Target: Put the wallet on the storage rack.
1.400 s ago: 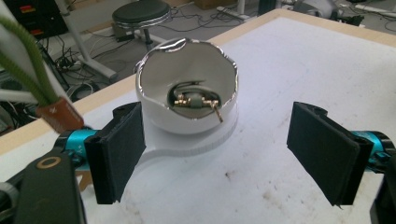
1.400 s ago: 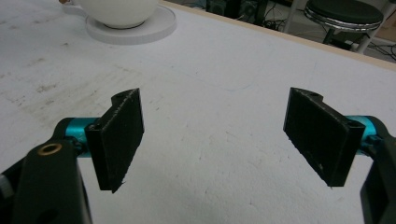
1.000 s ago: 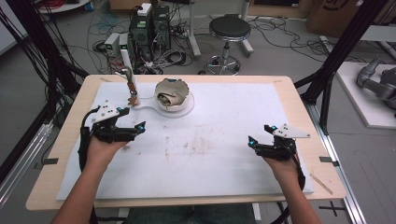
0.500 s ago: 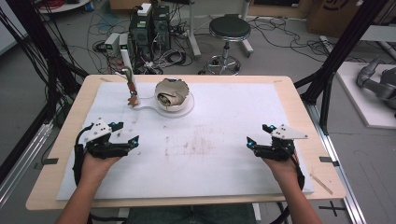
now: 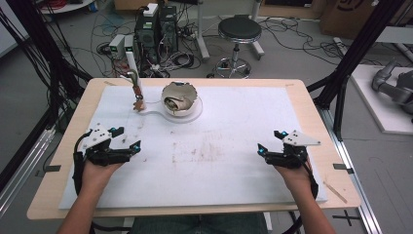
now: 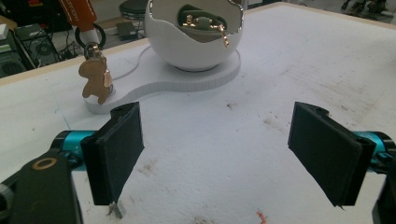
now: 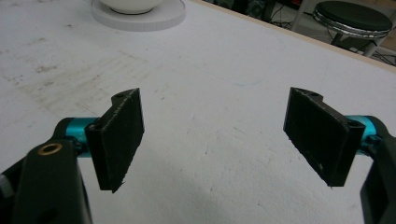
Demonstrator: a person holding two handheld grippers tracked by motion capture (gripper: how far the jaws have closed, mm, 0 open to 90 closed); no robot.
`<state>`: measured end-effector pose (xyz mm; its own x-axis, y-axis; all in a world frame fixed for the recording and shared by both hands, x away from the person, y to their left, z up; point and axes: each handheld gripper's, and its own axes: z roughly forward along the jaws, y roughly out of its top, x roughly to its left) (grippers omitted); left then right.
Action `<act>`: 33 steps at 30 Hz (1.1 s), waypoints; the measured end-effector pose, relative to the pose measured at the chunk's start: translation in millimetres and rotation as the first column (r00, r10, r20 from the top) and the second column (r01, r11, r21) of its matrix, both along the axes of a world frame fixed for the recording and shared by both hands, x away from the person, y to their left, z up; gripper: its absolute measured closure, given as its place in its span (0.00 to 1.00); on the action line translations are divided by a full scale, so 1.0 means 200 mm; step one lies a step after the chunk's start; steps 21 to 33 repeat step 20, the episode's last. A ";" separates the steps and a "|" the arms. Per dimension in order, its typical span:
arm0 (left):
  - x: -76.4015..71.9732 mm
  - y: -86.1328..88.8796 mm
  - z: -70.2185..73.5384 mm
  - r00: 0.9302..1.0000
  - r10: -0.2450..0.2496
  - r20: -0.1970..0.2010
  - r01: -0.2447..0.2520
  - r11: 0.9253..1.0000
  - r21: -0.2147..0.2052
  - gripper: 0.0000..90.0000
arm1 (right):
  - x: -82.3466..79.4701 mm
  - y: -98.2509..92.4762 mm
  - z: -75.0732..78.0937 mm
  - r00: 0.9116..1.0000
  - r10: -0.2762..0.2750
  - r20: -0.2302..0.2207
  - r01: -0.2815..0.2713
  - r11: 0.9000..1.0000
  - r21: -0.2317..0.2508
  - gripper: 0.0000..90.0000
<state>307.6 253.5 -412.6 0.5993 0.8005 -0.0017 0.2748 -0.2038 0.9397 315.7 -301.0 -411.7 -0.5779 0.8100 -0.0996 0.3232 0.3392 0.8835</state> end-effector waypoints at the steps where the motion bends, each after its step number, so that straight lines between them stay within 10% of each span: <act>1: 0.00 0.00 0.00 1.000 0.003 -0.004 -0.003 1.000 0.001 0.20 | 0.00 0.00 0.00 1.000 -0.002 0.001 0.002 1.000 -0.003 0.23; 33: 0.03 -0.04 -0.02 0.999 -0.030 -0.025 0.031 0.999 0.028 0.20 | 0.00 0.01 0.00 1.000 -0.002 0.000 0.002 1.000 -0.008 0.23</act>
